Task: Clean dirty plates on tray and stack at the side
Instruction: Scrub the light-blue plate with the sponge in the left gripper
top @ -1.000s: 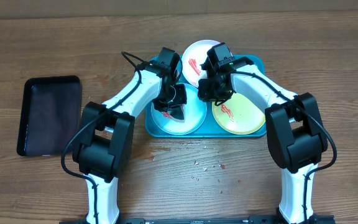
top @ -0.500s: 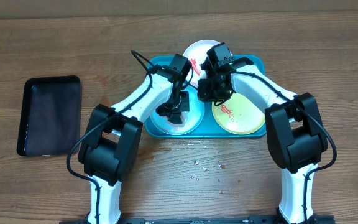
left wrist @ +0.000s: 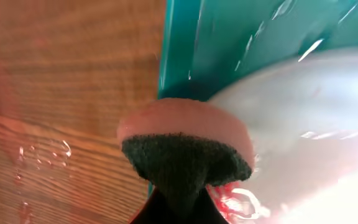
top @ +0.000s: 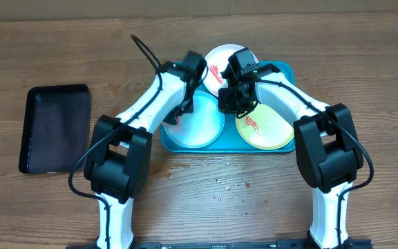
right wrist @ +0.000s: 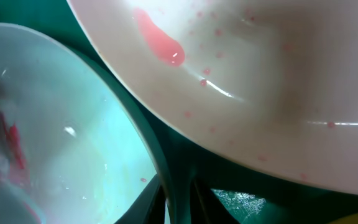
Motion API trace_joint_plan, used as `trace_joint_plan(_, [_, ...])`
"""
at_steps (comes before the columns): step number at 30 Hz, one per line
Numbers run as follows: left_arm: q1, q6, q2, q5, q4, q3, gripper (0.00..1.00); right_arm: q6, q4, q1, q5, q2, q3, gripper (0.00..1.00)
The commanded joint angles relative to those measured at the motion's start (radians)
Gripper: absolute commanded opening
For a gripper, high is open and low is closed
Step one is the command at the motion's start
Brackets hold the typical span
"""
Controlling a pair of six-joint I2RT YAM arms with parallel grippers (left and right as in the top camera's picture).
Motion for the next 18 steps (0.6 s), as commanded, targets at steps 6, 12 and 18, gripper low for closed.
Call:
trace_joint_plan(6, [-0.004,-0.007,0.010,0.414,0.089,0.048,0.04,0.004,0.010,-0.006,0.016,0.007,-0.009,0.17])
trace_joint_plan(12, [-0.012,-0.007,0.017,0.447,0.184,-0.087,0.04,0.004,0.010,-0.006,0.016,0.007,-0.009,0.17])
trace_joint_plan(18, [0.019,-0.008,0.017,0.353,0.224,-0.172,0.04,0.004,0.011,-0.006,0.016,0.007,-0.009,0.17])
